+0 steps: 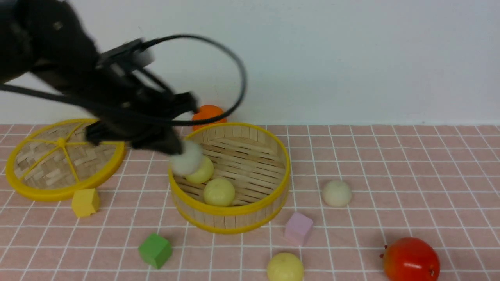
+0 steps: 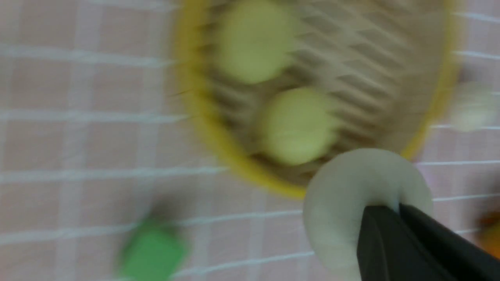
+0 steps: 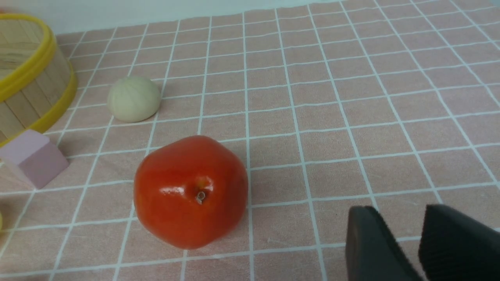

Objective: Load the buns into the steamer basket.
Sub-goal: Use the left arm to put the steamed stuffed bun into the steamer, then use the left arm to grab a steamed stuffed bun

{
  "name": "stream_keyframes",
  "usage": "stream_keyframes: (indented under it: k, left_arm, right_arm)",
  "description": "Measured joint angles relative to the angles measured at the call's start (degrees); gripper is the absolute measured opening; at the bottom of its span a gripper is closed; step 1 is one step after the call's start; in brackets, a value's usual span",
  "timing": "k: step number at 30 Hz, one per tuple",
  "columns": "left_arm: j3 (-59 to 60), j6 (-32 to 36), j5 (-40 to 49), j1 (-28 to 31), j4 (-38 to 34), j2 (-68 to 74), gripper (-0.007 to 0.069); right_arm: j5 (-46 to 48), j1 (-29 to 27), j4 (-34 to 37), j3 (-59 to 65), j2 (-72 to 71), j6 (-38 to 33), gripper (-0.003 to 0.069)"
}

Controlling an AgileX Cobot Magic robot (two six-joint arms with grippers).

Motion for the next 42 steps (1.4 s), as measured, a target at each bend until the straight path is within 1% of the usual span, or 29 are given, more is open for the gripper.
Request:
stream_keyframes:
  k: [1,3,6,12,14,17,19,21,26,28,30,31,32,34,39,42]
  left_arm:
    - [-0.3,0.0,-0.1,-0.3,0.0,0.3,0.0013]
    - [-3.6,0.0,-1.7,-3.6,-0.6,4.9,0.0013]
    - [-7.9,0.2,-2.7,-5.9,-0.8,11.8,0.0013]
    - [-14.8,0.2,-3.7,-6.4,-1.0,23.4,0.0013]
    - [-15.5,0.0,-3.9,-6.4,-1.0,25.0,0.0013]
    - [-16.8,-2.4,-3.7,-6.4,-1.0,28.1,0.0032]
    - [-17.1,-4.5,-3.0,-6.4,-1.0,28.7,0.0073]
    - [-17.8,-4.9,-2.6,-6.4,-0.6,28.7,0.0132]
    - [-21.5,-5.1,-0.7,-5.8,4.5,28.5,0.0320]
    - [-24.1,-5.1,1.1,-4.1,7.4,27.8,0.0392]
    - [-26.5,-5.1,2.1,-2.0,9.1,27.0,0.0415]
    - [-26.7,-5.1,2.2,-1.8,9.3,27.0,0.0415]
    - [-28.5,-5.1,2.5,0.5,10.1,26.4,0.0419]
    - [-29.9,-5.2,2.5,3.3,10.4,26.0,0.0416]
    - [-30.5,-5.4,1.3,10.2,10.8,26.8,0.0379]
    - [-30.5,-3.6,-0.7,12.5,10.9,28.6,0.0357]
  right_arm:
    - [0.0,0.0,0.0,0.0,0.0,0.0,0.0239]
    - [0.0,0.0,0.0,0.0,0.0,0.0,0.0239]
    - [0.0,0.0,0.0,0.0,0.0,0.0,0.0239]
    - [0.0,0.0,0.0,0.0,0.0,0.0,0.0239]
    - [0.0,0.0,0.0,0.0,0.0,0.0,0.0239]
    - [0.0,0.0,0.0,0.0,0.0,0.0,0.0239]
    - [0.0,0.0,0.0,0.0,0.0,0.0,0.0239]
    - [0.0,0.0,0.0,0.0,0.0,0.0,0.0239]
    - [0.0,0.0,0.0,0.0,0.0,0.0,0.0239]
    - [0.0,0.0,0.0,0.0,0.0,0.0,0.0239]
    - [0.0,0.0,0.0,0.0,0.0,0.0,0.0239]
    - [0.0,0.0,0.0,0.0,0.0,0.0,0.0239]
    - [0.0,0.0,0.0,0.0,0.0,0.0,0.0239]
    - [0.0,0.0,0.0,0.0,0.0,0.0,0.0239]
    - [0.0,0.0,0.0,0.0,0.0,0.0,0.0239]
    - [0.0,0.0,0.0,0.0,0.0,0.0,0.0239]
